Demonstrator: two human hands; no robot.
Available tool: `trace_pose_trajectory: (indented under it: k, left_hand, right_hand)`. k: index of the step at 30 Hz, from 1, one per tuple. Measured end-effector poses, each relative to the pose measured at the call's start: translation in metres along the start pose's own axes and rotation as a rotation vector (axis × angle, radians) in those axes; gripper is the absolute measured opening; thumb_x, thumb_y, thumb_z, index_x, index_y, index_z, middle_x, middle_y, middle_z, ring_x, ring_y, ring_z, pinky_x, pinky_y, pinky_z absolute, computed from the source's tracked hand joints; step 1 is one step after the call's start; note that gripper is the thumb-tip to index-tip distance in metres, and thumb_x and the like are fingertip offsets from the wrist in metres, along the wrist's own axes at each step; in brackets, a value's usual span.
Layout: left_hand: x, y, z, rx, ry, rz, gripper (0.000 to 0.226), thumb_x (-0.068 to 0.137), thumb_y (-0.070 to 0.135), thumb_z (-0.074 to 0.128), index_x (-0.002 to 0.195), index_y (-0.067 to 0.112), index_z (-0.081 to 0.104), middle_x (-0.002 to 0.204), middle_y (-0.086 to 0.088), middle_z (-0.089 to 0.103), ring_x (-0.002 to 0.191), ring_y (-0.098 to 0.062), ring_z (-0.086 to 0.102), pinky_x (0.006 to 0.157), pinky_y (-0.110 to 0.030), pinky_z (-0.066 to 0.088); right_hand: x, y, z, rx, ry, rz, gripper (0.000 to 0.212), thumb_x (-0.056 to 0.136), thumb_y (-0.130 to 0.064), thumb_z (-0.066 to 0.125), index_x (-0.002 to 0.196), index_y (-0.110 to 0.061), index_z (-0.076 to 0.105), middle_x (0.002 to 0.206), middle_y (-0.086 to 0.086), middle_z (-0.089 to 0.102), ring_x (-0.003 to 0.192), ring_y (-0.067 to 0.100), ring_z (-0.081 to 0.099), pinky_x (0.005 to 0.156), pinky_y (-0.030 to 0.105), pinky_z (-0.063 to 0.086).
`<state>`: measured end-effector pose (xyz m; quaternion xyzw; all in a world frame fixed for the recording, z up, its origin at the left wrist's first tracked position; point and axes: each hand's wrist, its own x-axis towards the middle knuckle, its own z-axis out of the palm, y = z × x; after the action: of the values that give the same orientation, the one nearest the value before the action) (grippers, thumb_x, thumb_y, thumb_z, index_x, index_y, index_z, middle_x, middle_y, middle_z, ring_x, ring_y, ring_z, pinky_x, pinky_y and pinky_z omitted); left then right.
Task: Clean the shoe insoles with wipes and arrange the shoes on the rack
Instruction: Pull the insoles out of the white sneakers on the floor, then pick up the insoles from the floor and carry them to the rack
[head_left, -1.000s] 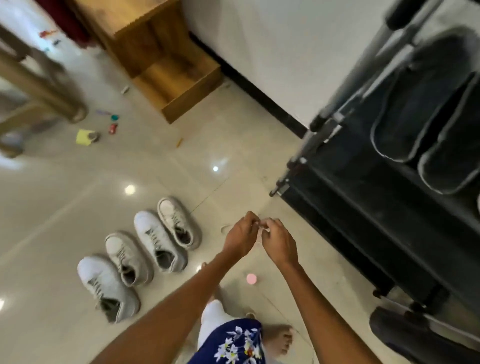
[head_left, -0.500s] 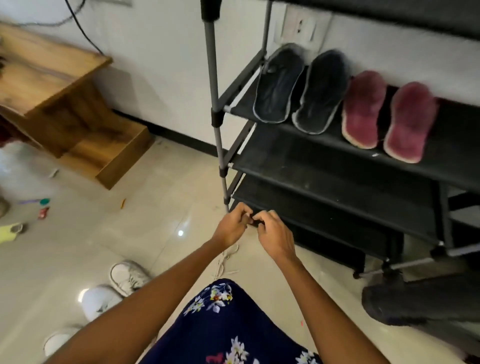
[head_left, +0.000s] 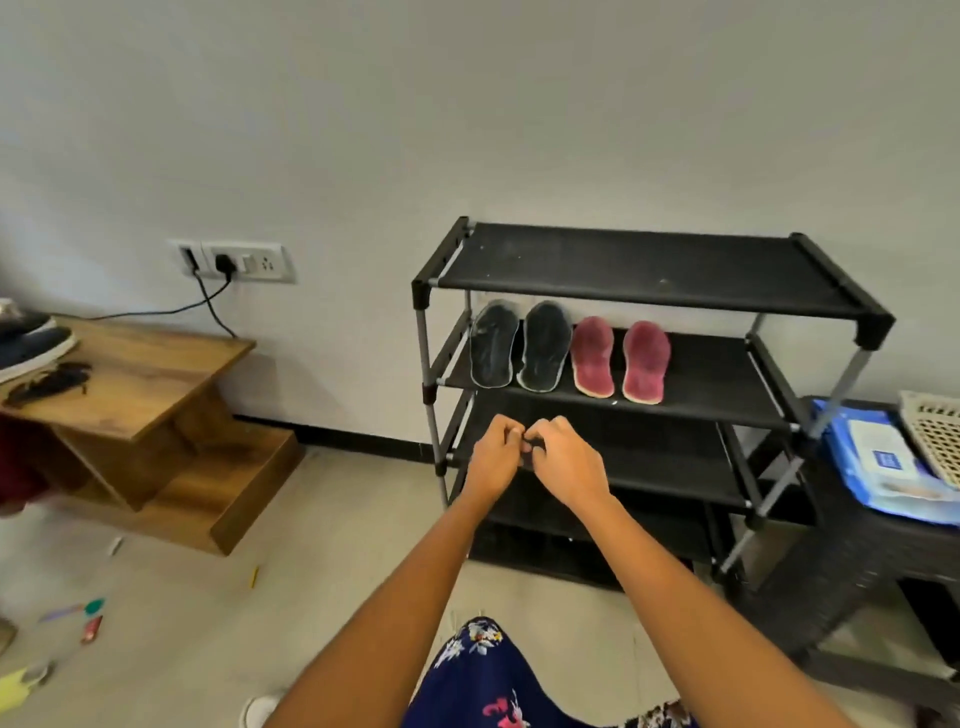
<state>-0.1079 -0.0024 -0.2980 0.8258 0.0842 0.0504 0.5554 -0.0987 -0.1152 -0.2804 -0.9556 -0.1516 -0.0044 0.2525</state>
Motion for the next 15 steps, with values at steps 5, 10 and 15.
trace_pose_trajectory:
  k: [5,10,15]
  left_hand:
    - [0.037,0.021,0.002,0.077,0.046,0.054,0.01,0.099,0.018,0.039,0.102,0.018,0.049,0.095,-0.007,0.064,0.085,-0.022,0.062,0.082,-0.04,0.052]
    - [0.089,0.01,0.002,0.263,0.223,0.194,0.021,0.098,0.015,0.043,0.113,0.016,0.057,0.1,0.001,0.059,0.086,-0.012,0.058,0.075,-0.027,0.048]
    - [0.137,-0.012,-0.012,0.325,0.363,0.124,0.034,0.095,0.011,0.051,0.129,0.007,0.054,0.131,-0.01,0.049,0.121,-0.023,0.05,0.102,-0.032,0.042]
  right_hand:
    - [0.025,0.003,-0.006,-0.004,0.105,0.02,0.022,0.097,-0.023,0.041,0.109,-0.017,0.057,0.112,0.002,0.051,0.091,0.021,0.058,0.073,0.037,0.047]
    - [0.082,0.015,0.001,-0.06,0.29,0.013,0.025,0.1,-0.026,0.036,0.111,-0.012,0.055,0.107,0.006,0.056,0.091,0.022,0.059,0.069,0.033,0.046]
    - [0.133,0.027,0.01,-0.151,0.328,0.061,0.03,0.099,-0.026,0.042,0.125,-0.011,0.046,0.113,0.01,0.056,0.098,0.024,0.06,0.071,0.032,0.051]
